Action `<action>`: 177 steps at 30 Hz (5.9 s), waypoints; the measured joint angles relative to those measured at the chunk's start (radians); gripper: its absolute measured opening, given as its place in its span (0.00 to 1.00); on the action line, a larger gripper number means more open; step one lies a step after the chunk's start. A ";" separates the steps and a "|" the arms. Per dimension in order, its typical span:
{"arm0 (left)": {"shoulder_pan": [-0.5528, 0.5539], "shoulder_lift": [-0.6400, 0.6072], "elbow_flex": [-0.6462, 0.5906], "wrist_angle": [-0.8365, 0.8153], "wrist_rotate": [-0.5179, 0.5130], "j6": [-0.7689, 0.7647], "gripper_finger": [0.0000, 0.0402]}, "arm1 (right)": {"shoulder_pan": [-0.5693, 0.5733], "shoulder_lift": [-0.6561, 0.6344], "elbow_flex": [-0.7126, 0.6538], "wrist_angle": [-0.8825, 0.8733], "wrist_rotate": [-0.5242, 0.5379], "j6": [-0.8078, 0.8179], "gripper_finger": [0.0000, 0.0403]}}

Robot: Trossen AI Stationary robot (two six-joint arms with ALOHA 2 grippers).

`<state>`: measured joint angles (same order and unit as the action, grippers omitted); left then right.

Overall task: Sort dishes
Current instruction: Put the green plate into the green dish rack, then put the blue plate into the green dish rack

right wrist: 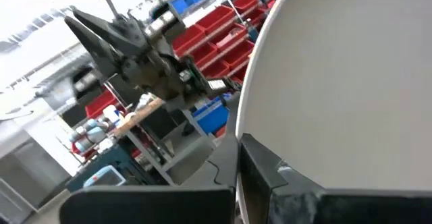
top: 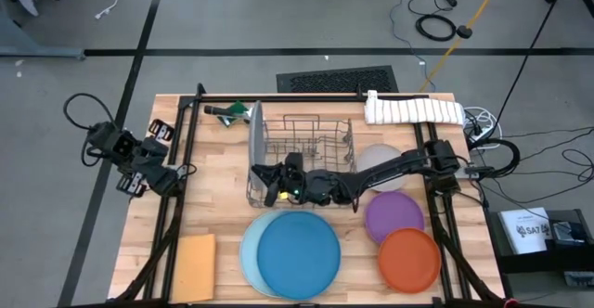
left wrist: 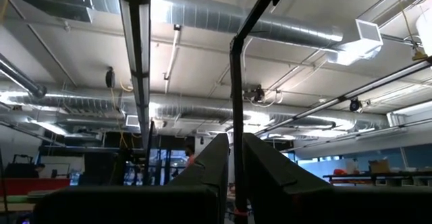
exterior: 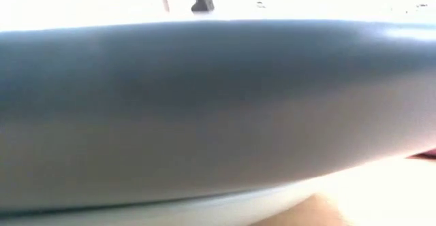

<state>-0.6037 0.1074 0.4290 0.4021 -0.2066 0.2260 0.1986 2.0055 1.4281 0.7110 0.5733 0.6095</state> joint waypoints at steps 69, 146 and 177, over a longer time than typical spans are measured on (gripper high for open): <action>0.000 0.000 0.000 0.000 -0.007 0.025 0.11 | -0.002 0.076 -0.003 -0.190 -0.083 0.046 0.18; 0.000 0.000 0.000 0.000 -0.007 0.024 0.11 | 0.031 -0.077 0.002 -0.537 -0.178 -0.098 0.54; 0.000 0.000 0.000 0.001 -0.054 0.026 0.11 | 0.268 -0.322 0.001 -0.695 -0.156 -0.542 0.53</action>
<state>-0.6035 0.1070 0.4286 0.4026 -0.2604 0.2520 0.4662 1.6838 1.4292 0.0159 0.4174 0.0673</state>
